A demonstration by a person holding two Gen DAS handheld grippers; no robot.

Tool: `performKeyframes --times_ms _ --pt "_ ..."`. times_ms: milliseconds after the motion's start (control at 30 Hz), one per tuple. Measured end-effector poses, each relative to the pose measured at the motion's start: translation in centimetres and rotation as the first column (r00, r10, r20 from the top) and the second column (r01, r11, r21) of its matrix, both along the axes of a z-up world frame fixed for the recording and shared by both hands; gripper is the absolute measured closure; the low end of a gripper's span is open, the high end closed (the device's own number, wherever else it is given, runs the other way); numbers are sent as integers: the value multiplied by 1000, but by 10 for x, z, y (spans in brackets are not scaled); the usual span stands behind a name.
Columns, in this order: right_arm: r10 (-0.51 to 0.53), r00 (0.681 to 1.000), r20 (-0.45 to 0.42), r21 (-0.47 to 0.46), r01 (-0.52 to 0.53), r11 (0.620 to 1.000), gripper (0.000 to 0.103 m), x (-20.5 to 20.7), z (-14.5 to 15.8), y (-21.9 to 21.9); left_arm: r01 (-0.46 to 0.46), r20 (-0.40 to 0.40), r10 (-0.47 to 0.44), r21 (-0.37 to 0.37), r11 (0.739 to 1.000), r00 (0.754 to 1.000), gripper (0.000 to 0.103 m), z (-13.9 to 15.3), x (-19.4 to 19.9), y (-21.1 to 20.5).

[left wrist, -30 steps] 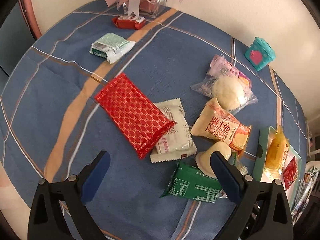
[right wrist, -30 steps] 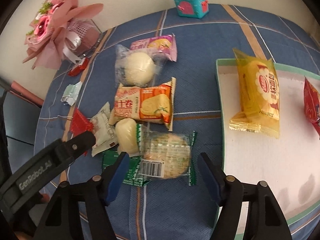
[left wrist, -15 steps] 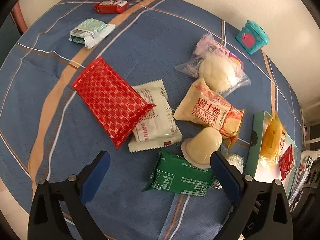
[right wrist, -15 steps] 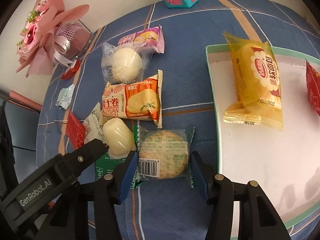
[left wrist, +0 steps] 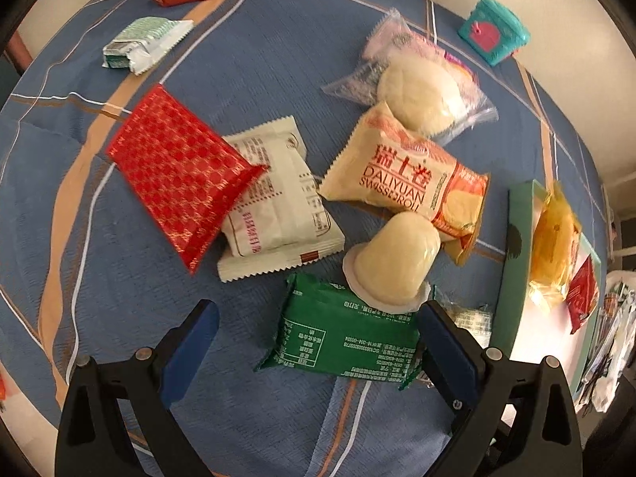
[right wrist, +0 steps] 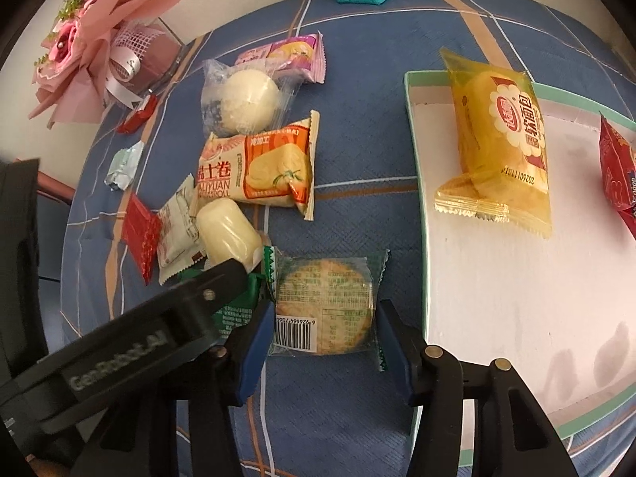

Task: Organize snacks
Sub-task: 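Grasp the green packet with the left tool while the right tool holds the biscuit pack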

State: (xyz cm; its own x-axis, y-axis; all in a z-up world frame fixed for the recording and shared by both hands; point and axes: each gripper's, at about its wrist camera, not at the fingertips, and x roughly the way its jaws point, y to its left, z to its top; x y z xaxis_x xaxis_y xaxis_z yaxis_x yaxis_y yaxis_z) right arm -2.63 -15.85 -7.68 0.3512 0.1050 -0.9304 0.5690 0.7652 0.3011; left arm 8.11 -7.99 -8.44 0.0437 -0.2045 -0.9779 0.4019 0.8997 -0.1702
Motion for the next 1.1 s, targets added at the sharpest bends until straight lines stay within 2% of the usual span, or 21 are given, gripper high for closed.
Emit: performKeyframes --times_ms 400,533,633,767,833,1100 --pt "10 1000 -7 -5 -10 1000 48 1 -1 1 21 -58 -22 -19 1000 998 3 -19 -3 -19" --pt "20 1000 -14 -16 -21 1000 47 2 0 2 35 -84 -40 -65 997 996 3 -16 5 -19" --pt "32 999 -21 -28 -33 999 47 4 -1 4 65 -65 -69 -48 997 996 3 -14 1 -29" --pt "39 999 -27 -36 -40 999 47 6 -1 7 58 -65 -60 -34 998 996 3 -17 0 -33" --pt "42 999 -28 -38 -43 998 47 7 -2 8 52 -41 -52 2 999 998 3 -20 1 -25" --pt "28 999 -19 -23 -29 999 47 5 -2 5 9 -5 -9 51 999 1000 3 -20 9 -10"
